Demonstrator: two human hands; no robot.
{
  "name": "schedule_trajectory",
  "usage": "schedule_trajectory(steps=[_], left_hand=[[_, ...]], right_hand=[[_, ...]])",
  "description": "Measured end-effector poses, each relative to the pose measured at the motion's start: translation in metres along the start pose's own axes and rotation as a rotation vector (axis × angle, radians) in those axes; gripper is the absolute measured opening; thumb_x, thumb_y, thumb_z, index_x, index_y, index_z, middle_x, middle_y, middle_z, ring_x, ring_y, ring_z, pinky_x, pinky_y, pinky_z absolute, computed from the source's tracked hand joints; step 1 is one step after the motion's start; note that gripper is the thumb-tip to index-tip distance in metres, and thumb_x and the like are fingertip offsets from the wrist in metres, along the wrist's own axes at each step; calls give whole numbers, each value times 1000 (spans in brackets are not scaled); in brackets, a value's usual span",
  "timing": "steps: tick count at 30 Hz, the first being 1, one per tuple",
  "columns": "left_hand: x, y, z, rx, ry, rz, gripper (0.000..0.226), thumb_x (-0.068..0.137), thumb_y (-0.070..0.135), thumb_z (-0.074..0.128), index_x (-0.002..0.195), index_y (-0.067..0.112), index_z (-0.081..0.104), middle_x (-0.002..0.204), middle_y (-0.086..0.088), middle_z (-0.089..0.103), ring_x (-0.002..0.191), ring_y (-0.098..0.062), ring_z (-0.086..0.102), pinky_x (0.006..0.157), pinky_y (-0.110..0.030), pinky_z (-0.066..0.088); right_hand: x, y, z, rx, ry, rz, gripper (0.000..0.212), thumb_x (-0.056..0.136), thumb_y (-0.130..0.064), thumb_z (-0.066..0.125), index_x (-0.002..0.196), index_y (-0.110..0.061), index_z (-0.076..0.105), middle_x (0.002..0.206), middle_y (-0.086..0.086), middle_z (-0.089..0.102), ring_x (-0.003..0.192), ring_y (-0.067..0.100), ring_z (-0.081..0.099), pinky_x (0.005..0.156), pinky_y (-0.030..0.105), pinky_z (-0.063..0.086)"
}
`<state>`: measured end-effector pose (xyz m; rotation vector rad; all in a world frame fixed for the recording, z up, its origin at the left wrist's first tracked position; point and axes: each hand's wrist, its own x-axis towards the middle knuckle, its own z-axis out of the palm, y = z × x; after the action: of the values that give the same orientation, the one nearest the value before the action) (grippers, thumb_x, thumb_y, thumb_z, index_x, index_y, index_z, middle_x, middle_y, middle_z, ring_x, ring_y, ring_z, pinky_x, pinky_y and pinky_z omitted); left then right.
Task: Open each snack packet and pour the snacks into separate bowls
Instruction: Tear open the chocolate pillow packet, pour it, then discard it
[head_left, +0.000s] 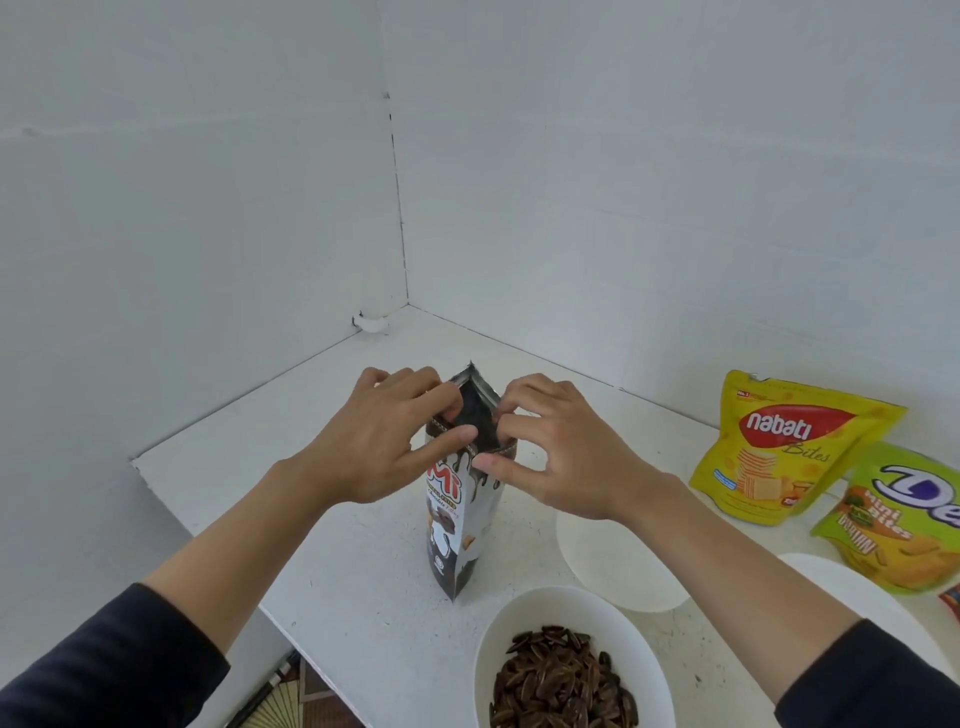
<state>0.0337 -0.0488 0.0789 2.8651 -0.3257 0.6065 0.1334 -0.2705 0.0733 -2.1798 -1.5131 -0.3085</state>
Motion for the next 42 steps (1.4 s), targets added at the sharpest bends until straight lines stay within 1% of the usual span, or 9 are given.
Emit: schedule_trajectory(steps=[4,8,13,21,25,30,34,38,42], left_hand=[[-5,-8,6,105,65,-137,50,99,71,22,97,32,53,88,16,54,86,-11,49,93,-40,35],[-5,-4,10,88,129,-141,49,99,70,29,92,29,56,87,15,56,84,-12,47,89,-41,38],[-2,-5,4,81,26,-38,47,97,73,32,93,32,54,121,16,58,102,-10,53,102,-45,30],[-9,-33,-8,148,29,-126,49,93,78,27,97,43,60,101,23,60,95,-8,53,99,-46,24],[-7,-27,-5,38,13,-79,44,92,76,36,100,45,65,105,21,56,92,-5,56,101,-45,27],[-2,-24,-13,-28,-10,-6,45,87,78,48,92,38,68,83,23,64,79,-3,58,97,-39,31],[3,-33,-21,-49,-53,47,45,80,78,60,88,35,71,79,24,65,68,-5,58,86,-28,39],[0,-47,-21,38,22,-43,47,83,77,49,84,35,71,76,23,67,56,0,59,78,-35,43],[-1,-40,-9,58,62,-91,30,92,61,60,87,32,65,72,18,69,57,-3,63,76,-36,50]], right_hand=[[-5,7,3,-103,82,-8,38,98,-52,53,86,-21,69,89,-11,61,105,14,51,92,36,38],[-5,5,6,-184,166,-59,27,97,-41,61,84,-19,70,86,-9,64,103,19,54,90,40,40],[-5,3,1,-80,82,-117,26,92,-45,66,88,-20,70,96,-8,63,115,16,52,93,36,41],[-15,15,1,-86,81,-100,25,96,-42,63,90,-19,69,91,-9,62,106,14,52,86,39,45],[-13,8,3,-90,93,-142,24,92,-41,68,90,-18,70,95,-7,63,111,16,53,88,37,44],[-7,8,2,-32,52,-140,33,90,-45,71,103,-15,71,105,-3,62,112,19,52,89,35,48],[-4,16,1,-26,59,-102,34,92,-49,65,88,-15,70,89,-7,61,102,16,50,84,34,48],[-3,21,2,-67,87,-64,39,98,-47,55,73,-20,67,71,-15,59,90,14,46,81,39,45],[2,13,4,-105,150,-58,31,98,-40,57,75,-20,63,69,-15,54,85,17,45,78,35,40]])
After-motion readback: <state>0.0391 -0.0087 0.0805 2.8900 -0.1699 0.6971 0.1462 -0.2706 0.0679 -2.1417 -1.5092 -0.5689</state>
